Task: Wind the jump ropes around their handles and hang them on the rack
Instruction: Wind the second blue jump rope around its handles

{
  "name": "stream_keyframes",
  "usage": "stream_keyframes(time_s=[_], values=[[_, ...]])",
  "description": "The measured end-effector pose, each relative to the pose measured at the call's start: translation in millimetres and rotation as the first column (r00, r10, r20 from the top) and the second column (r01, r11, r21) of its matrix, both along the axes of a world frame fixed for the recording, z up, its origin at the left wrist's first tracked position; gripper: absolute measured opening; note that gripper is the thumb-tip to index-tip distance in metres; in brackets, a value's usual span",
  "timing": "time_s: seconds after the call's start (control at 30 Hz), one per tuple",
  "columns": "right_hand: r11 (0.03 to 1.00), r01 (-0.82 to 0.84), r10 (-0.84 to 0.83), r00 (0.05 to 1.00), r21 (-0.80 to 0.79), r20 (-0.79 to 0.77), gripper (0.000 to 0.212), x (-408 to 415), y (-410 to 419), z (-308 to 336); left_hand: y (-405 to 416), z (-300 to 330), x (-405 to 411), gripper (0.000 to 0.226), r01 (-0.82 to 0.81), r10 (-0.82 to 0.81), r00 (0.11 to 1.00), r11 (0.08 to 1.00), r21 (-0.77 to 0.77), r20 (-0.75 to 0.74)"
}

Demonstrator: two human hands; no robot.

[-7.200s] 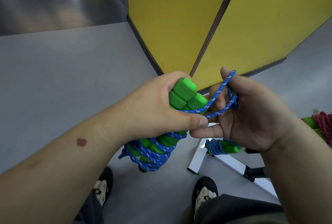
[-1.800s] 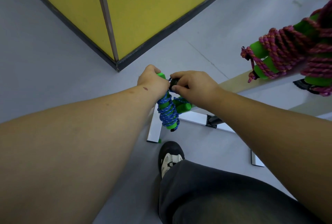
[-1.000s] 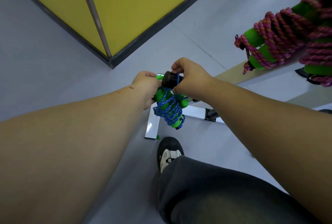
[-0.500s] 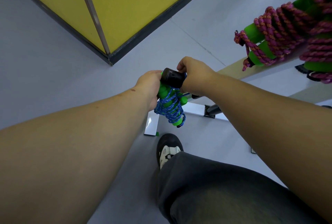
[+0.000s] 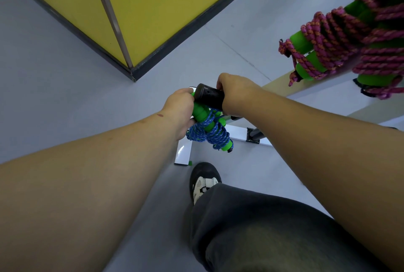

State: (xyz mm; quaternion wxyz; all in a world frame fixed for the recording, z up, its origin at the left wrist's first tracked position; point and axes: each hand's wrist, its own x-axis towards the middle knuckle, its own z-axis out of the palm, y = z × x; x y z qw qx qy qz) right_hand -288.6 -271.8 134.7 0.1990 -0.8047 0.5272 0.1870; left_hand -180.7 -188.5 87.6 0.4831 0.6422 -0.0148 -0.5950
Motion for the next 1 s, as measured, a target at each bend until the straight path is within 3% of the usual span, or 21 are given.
stream_keyframes(time_s=[0.13, 0.33, 0.47, 0.67, 1.0], values=[[0.999, -0.035, 0.035, 0.999, -0.024, -0.039, 0.046, -0.8, 1.1, 1.1, 3.6, 0.1, 2.4, 0.043, -0.013, 0.013, 1.000, 1.000, 0.003, -0.016], [0.999, -0.015, 0.014, 0.999, 0.029, 0.037, 0.058, -4.0, 2.2, 0.7, 3.6, 3.8, 2.8, 0.045, 0.014, -0.014, 1.000, 1.000, 0.008, 0.001], [0.999, -0.022, 0.019, 0.998, 0.049, 0.059, 0.056, -3.3, 2.2, 2.5, 2.8, 8.7, 2.7, 0.036, 0.033, -0.033, 0.999, 0.999, 0.011, 0.008], [0.998, -0.038, 0.034, 0.996, 0.048, 0.079, 0.058, -4.3, 2.4, 5.5, -1.2, 3.2, 7.5, 0.052, 0.069, -0.070, 0.993, 0.997, 0.020, 0.090], [0.996, -0.087, 0.084, 0.992, 0.025, 0.090, 0.069, -8.8, 7.8, 8.2, 2.4, 11.1, 16.8, 0.056, 0.173, -0.171, 0.946, 0.985, 0.014, 0.274]])
